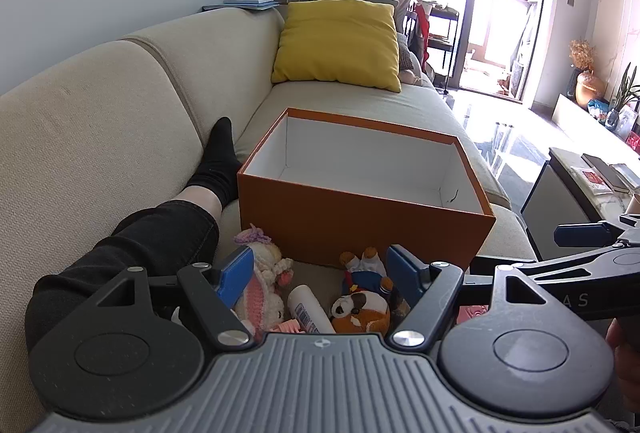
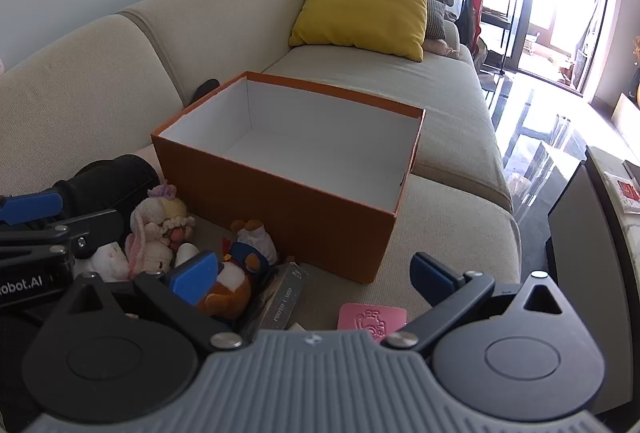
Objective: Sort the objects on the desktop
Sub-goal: 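Reach left gripper to white lotion tube while right gripper reaches brown plush dog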
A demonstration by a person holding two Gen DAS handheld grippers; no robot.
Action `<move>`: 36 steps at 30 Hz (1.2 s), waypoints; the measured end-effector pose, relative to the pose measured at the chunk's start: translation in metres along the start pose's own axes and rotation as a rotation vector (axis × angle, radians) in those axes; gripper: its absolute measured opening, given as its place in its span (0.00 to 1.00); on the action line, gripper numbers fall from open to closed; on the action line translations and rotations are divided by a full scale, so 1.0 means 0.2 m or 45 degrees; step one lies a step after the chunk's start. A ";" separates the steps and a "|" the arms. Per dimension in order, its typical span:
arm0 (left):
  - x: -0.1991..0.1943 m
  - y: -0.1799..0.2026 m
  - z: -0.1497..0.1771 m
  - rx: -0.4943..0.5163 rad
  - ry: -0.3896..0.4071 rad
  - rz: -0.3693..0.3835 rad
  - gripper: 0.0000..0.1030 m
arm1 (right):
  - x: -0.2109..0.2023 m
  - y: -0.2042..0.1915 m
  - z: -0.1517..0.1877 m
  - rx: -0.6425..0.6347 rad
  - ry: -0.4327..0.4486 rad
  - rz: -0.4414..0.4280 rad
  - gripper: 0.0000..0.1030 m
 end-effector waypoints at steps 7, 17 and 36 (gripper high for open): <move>0.00 0.00 0.00 0.002 -0.004 0.001 0.84 | 0.00 0.00 0.00 0.001 0.000 0.002 0.99; 0.04 -0.09 0.01 -0.025 -0.056 -0.008 0.76 | 0.04 0.04 0.03 0.054 0.022 -0.030 0.96; 0.45 -0.10 0.18 -0.147 -0.439 0.130 0.37 | 0.45 -0.05 0.09 0.079 -0.230 -0.388 0.30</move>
Point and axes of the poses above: each gripper's, at about its wrist camera, not at the fingertips, and x roughly the way its jaws point, y to its right, z to its underside, the point moved 4 cm from there along x, roughly the way its jaws point, and after that the axes turned 10 degrees about -x, right-handed, at the moved point
